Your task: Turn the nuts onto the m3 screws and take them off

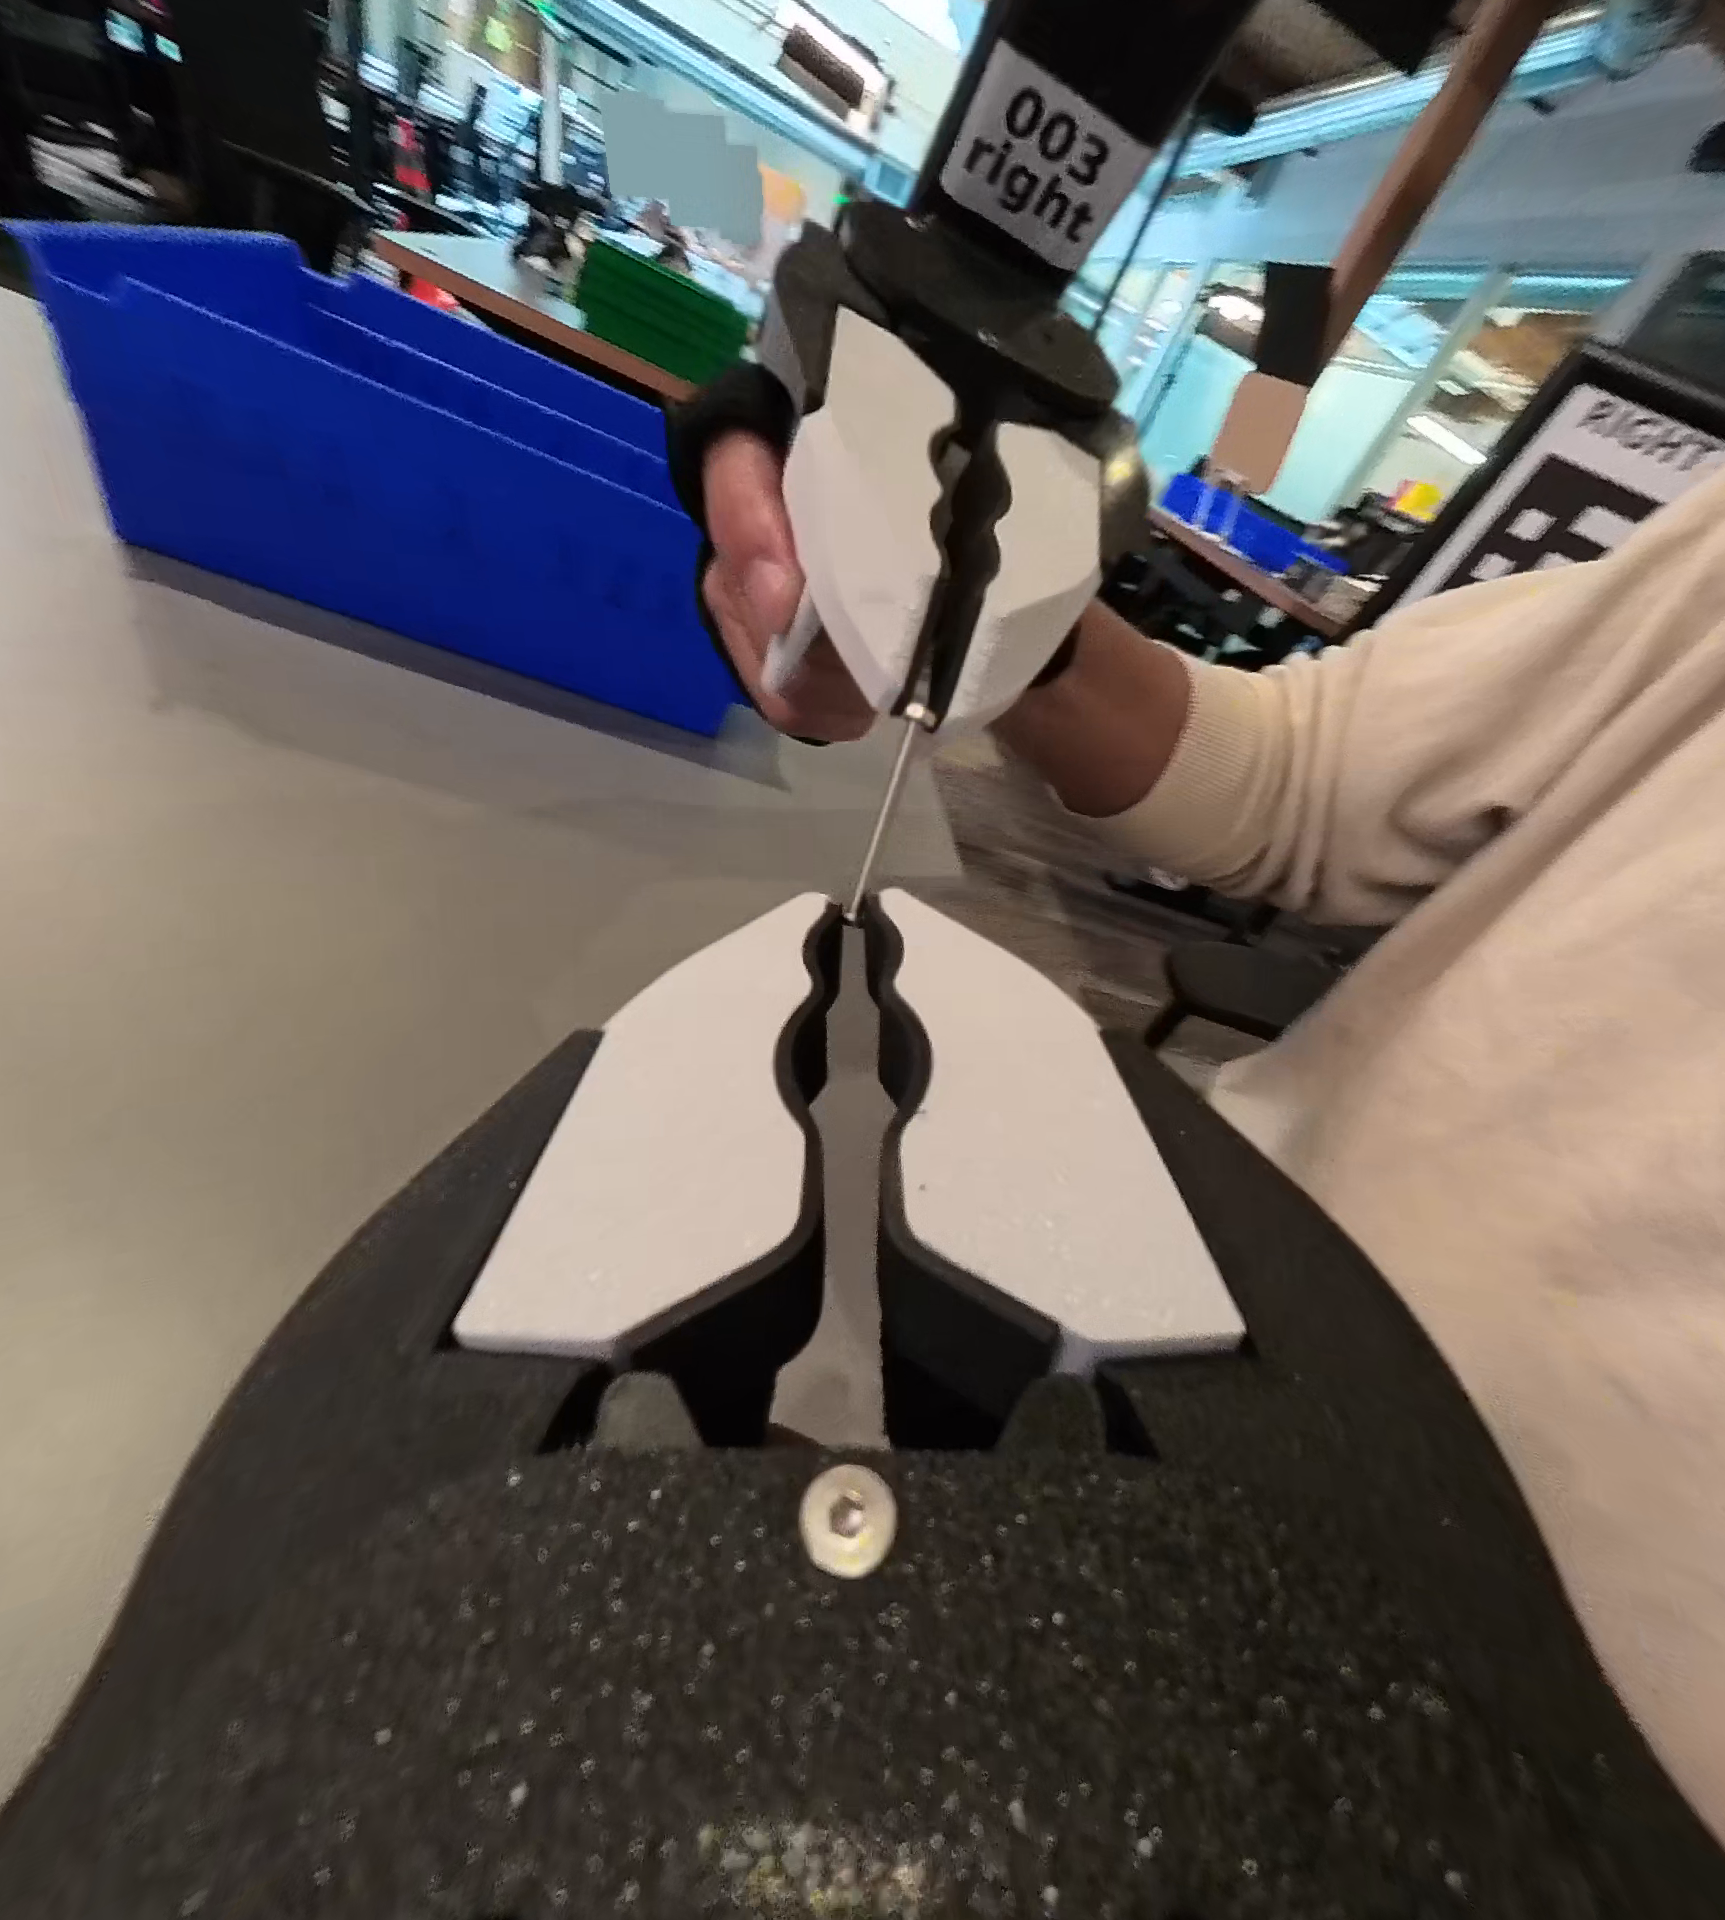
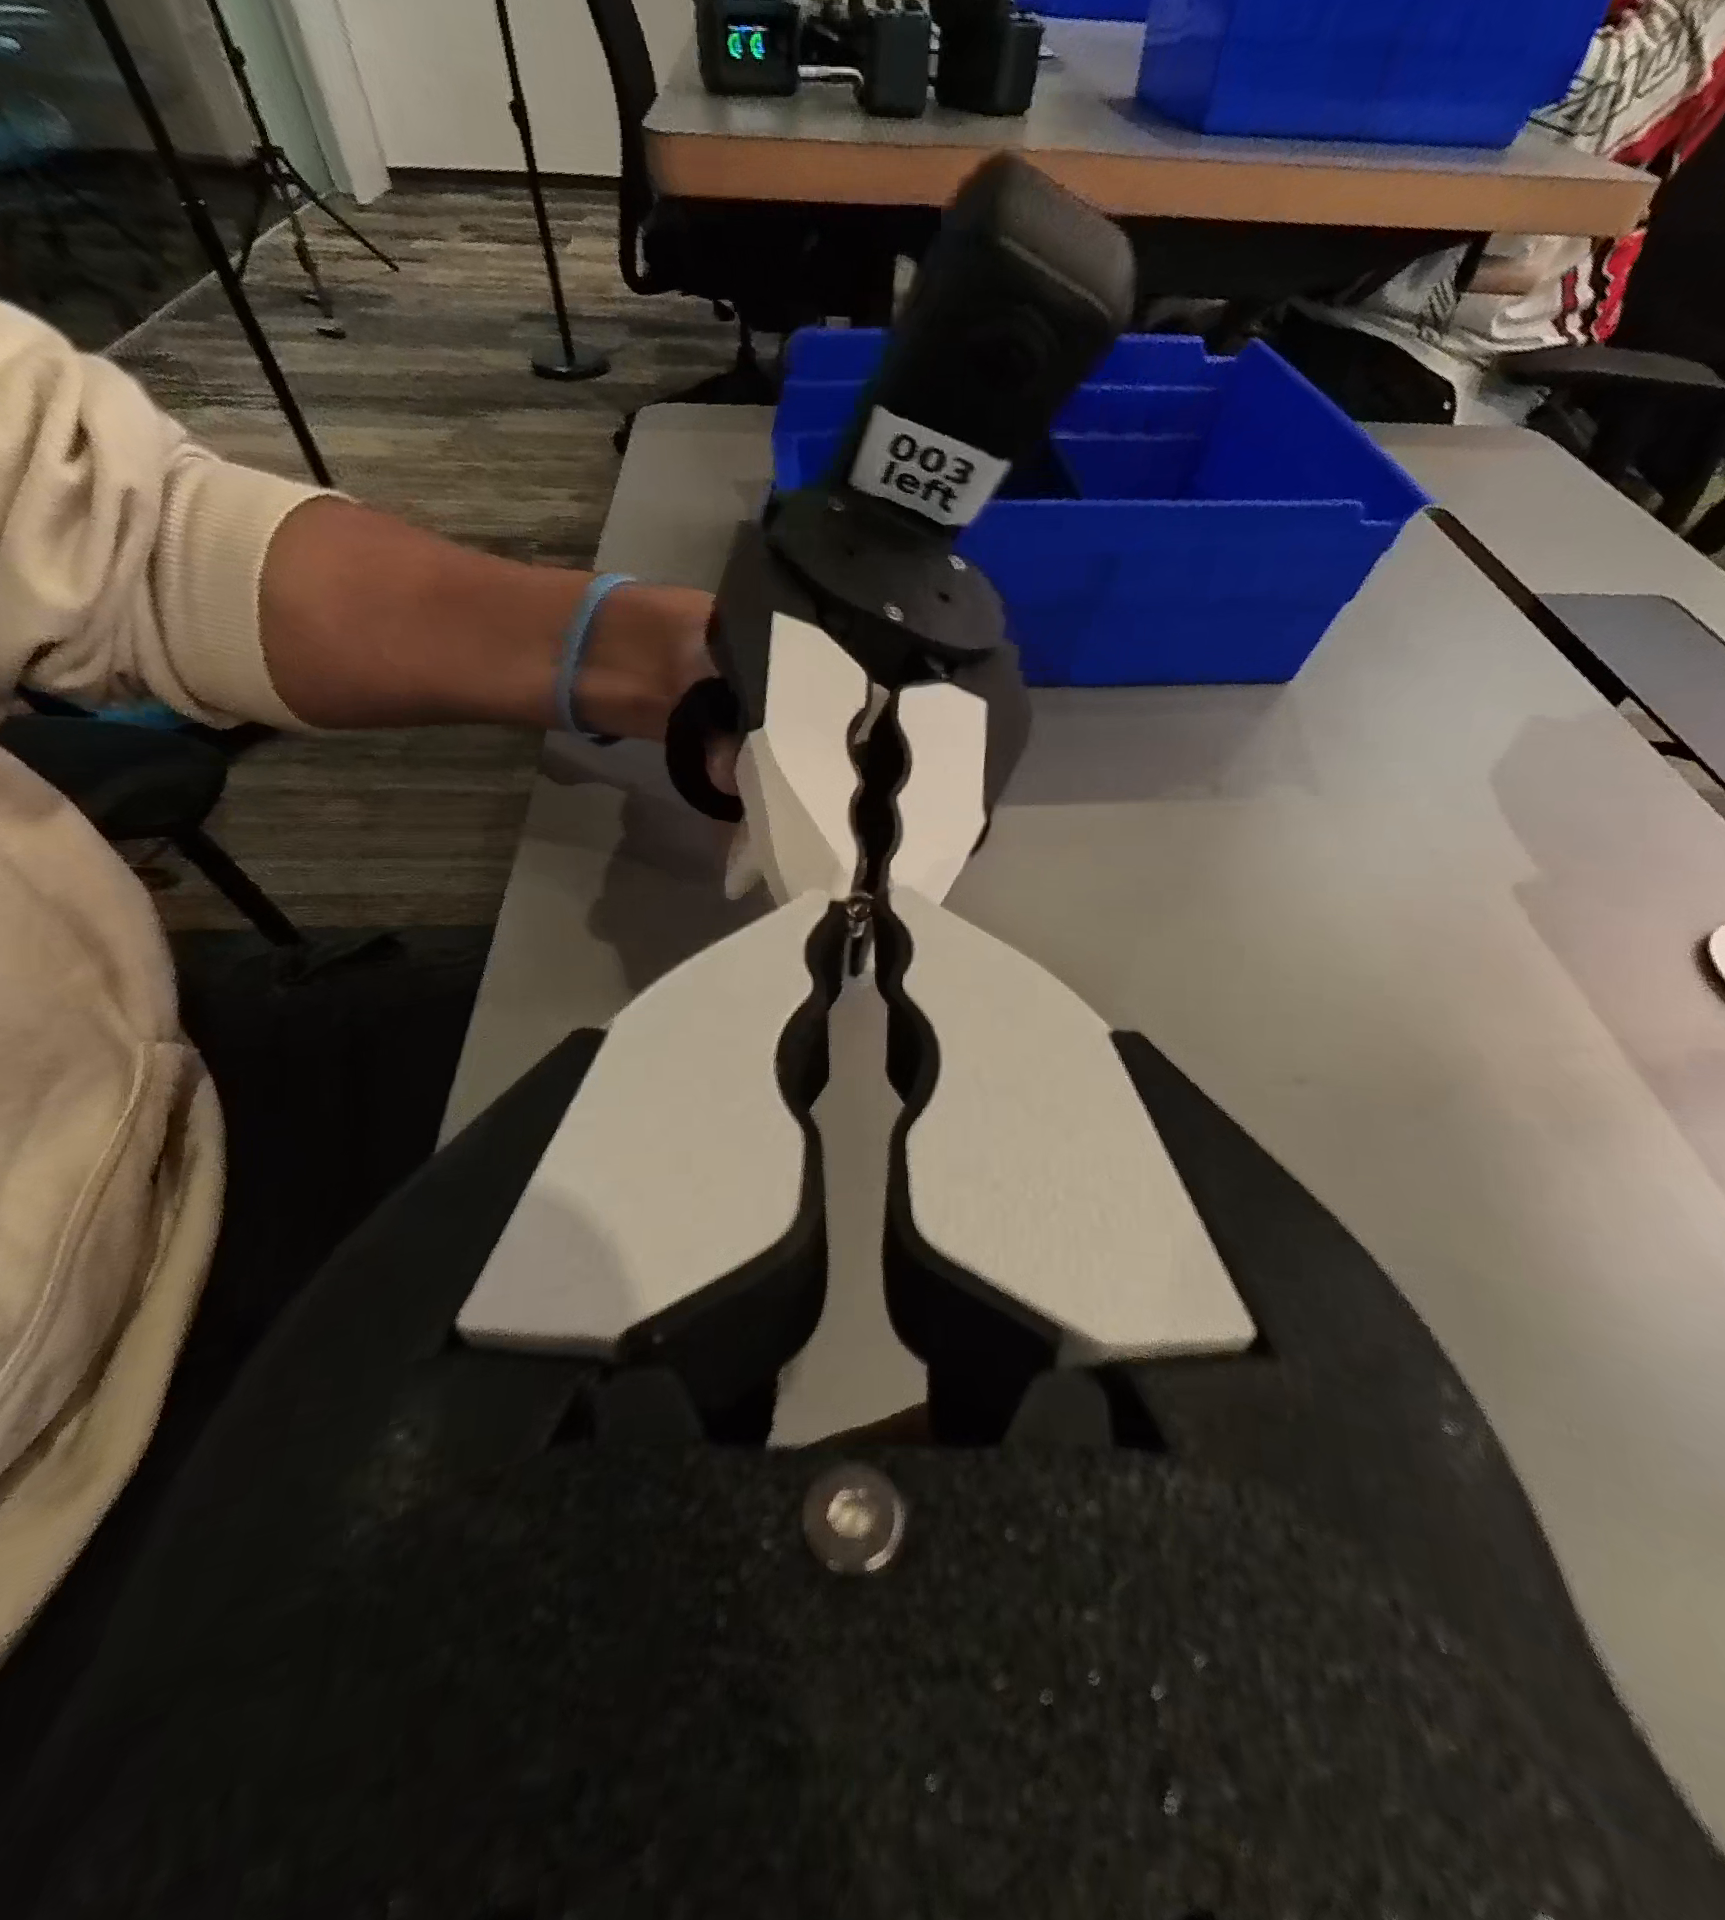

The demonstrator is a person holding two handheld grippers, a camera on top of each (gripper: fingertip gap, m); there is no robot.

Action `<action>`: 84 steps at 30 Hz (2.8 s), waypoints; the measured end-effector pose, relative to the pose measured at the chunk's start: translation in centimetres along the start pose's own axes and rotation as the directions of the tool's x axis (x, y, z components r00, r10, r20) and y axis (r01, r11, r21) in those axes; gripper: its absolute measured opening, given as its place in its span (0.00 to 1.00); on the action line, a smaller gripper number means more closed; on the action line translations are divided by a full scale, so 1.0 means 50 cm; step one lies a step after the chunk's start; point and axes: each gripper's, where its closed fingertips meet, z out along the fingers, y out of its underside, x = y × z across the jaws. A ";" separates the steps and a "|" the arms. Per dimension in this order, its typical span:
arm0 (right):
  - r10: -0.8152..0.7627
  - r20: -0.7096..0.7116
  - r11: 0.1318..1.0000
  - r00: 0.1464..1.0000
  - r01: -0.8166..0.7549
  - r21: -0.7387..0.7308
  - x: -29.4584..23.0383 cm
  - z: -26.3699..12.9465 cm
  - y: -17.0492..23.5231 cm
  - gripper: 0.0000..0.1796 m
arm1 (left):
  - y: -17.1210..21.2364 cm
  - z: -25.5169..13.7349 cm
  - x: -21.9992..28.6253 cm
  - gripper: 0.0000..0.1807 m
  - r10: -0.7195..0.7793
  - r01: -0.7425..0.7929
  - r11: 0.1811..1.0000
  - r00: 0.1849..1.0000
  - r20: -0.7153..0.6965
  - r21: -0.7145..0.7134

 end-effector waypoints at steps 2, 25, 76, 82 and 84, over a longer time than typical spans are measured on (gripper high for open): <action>0.011 -0.020 1.000 1.000 -0.010 0.007 0.009 0.000 0.001 0.03 | -0.004 -0.002 -0.010 0.02 0.023 -0.024 1.000 0.998 0.065 0.013; 0.146 -0.120 0.979 0.982 -0.125 0.163 0.033 0.011 -0.006 0.03 | -0.015 -0.018 -0.042 0.02 0.148 -0.232 0.971 0.773 0.617 0.058; 0.262 -0.052 0.858 0.964 -0.209 0.469 0.005 0.014 -0.066 0.24 | -0.059 -0.040 -0.012 0.02 -0.086 -0.041 0.941 0.931 0.354 0.336; 0.248 -0.007 0.863 0.969 -0.218 0.456 -0.010 0.039 -0.083 0.24 | -0.061 -0.024 0.005 0.02 -0.055 -0.057 0.948 0.940 0.337 0.315; 0.249 -0.014 0.861 0.968 -0.215 0.461 -0.013 0.037 -0.084 0.25 | -0.061 -0.025 0.003 0.02 -0.053 -0.059 0.949 0.939 0.340 0.311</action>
